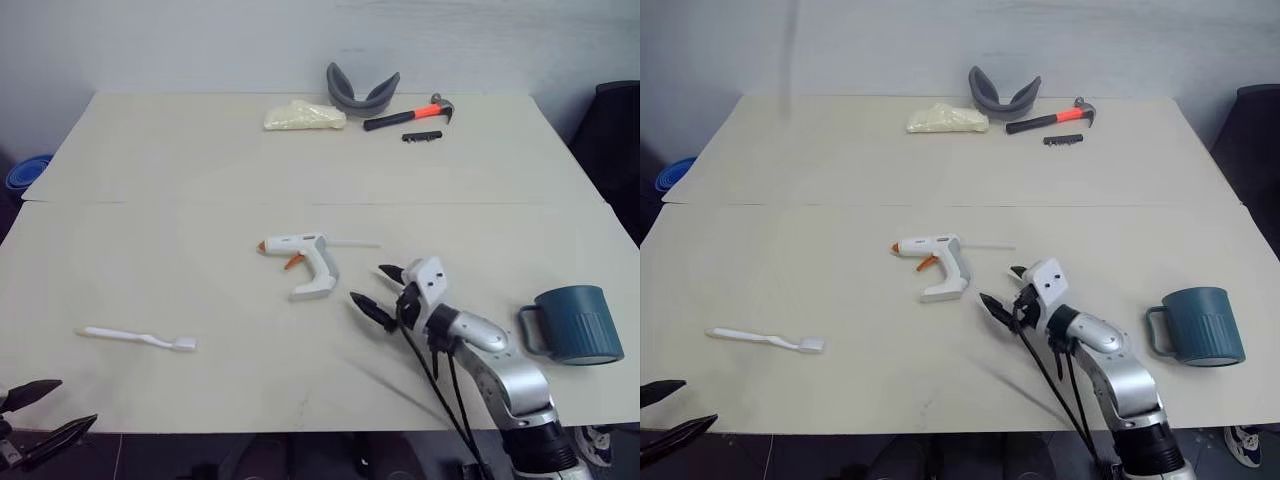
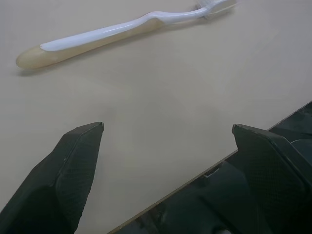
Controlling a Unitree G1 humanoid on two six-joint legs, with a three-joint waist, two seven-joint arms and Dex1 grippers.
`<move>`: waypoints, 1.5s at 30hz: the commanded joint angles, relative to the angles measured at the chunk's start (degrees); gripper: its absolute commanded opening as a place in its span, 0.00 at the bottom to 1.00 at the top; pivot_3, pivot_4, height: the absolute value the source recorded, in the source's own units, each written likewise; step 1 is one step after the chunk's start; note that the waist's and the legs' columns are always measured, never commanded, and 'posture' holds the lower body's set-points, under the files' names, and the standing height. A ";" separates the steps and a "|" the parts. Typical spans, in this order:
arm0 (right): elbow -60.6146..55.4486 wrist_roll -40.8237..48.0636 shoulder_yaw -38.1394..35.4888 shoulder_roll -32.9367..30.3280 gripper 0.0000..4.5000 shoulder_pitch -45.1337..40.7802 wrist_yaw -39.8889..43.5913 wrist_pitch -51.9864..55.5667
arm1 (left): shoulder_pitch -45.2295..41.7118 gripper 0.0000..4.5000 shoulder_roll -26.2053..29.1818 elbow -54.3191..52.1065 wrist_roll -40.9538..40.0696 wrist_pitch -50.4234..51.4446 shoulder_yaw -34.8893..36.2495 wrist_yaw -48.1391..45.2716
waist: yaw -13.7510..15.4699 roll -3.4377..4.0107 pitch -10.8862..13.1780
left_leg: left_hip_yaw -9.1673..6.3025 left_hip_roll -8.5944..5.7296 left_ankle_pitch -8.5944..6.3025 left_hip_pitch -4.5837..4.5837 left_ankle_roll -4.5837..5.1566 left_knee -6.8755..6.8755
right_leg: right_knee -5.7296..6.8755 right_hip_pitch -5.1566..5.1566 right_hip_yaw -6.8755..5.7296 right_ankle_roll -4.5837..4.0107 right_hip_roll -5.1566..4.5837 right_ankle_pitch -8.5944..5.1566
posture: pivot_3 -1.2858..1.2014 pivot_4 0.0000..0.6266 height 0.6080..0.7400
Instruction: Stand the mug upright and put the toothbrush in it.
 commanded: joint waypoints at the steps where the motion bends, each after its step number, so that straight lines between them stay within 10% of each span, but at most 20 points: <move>1: -1.00 -0.40 -0.47 0.15 1.00 0.04 -0.16 -1.35 | 0.30 1.00 0.29 0.27 -0.25 -0.34 0.08 -0.27 | 0.00 0.00 0.00 | 0.00 0.00 0.00 0.00 0.00 0.00 | 0.00 0.00 0.00 0.00 0.00 0.00 | 0.52 0.24 1.00; 31: -3.30 -1.04 -0.17 -0.22 1.00 -0.69 -1.79 3.62 | -1.16 1.00 2.64 -8.04 -6.48 10.30 2.87 1.04 | 0.00 0.00 0.00 | 0.00 0.12 -0.05 -0.01 -0.05 0.00 | -0.05 0.00 -0.01 -0.02 -0.01 -0.01 | 0.52 0.24 1.00; 37: -9.45 11.26 -6.12 5.68 1.00 -8.13 -8.23 24.71 | -7.79 1.00 10.38 -13.08 -17.88 21.10 7.73 -0.05 | -0.01 0.10 0.05 | -0.06 0.23 -0.01 0.00 -0.16 0.00 | 0.09 -0.05 -0.03 -0.14 -0.04 -0.04 | 0.52 0.24 1.00; 45: -4.16 10.76 -1.82 6.89 1.00 -23.66 -12.82 40.78 | -25.19 1.00 17.66 -17.41 -19.66 22.13 -6.66 5.26 | -0.28 0.23 0.10 | -0.12 0.27 0.01 -0.09 -0.30 -0.07 | 0.32 -0.20 -0.13 -0.28 0.10 -0.10 | 0.52 0.24 1.00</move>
